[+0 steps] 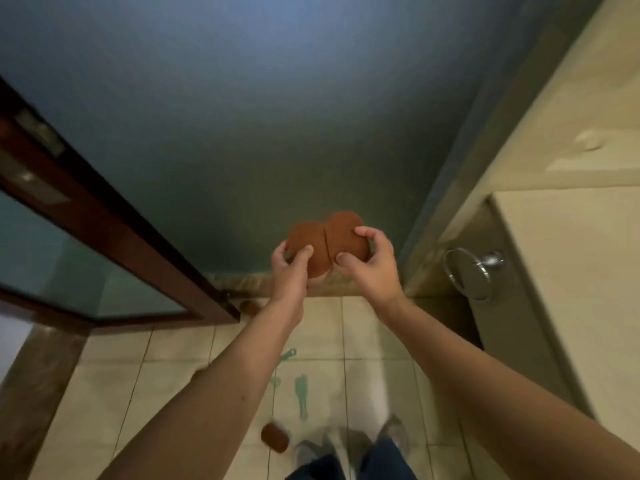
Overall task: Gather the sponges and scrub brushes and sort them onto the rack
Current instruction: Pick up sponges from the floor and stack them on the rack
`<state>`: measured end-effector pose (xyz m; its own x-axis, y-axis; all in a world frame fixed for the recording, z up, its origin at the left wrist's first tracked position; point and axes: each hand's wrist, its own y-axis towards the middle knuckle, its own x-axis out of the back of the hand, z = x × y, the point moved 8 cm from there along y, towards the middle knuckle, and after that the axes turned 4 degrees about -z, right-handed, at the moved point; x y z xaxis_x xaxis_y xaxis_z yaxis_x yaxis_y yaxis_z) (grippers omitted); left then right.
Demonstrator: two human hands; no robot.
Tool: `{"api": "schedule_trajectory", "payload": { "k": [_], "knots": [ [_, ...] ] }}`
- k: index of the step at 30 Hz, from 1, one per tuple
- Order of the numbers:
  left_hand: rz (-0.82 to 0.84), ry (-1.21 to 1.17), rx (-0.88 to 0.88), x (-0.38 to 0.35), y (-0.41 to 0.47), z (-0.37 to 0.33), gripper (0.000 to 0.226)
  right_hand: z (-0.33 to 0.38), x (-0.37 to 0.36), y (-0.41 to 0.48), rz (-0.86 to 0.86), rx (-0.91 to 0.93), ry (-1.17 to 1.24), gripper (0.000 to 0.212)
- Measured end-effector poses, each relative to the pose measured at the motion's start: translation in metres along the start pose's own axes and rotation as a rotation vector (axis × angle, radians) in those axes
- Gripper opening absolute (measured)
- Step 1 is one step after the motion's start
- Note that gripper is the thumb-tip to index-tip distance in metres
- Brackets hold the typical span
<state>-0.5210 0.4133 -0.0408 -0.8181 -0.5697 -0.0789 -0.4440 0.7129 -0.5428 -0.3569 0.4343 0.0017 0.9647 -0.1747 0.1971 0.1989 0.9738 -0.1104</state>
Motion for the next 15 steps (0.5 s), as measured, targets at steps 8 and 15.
{"api": "schedule_trajectory", "payload": {
  "k": [8,15],
  "knots": [
    [0.398,0.129,-0.084,-0.156,-0.084,-0.031,0.062,0.048,0.157,0.019,-0.156,0.092,-0.007,0.063],
    [0.706,0.435,-0.254,-0.274,-0.166,-0.036,0.078,0.067,0.294,0.025,-0.308,0.139,0.023,0.068]
  ]
}}
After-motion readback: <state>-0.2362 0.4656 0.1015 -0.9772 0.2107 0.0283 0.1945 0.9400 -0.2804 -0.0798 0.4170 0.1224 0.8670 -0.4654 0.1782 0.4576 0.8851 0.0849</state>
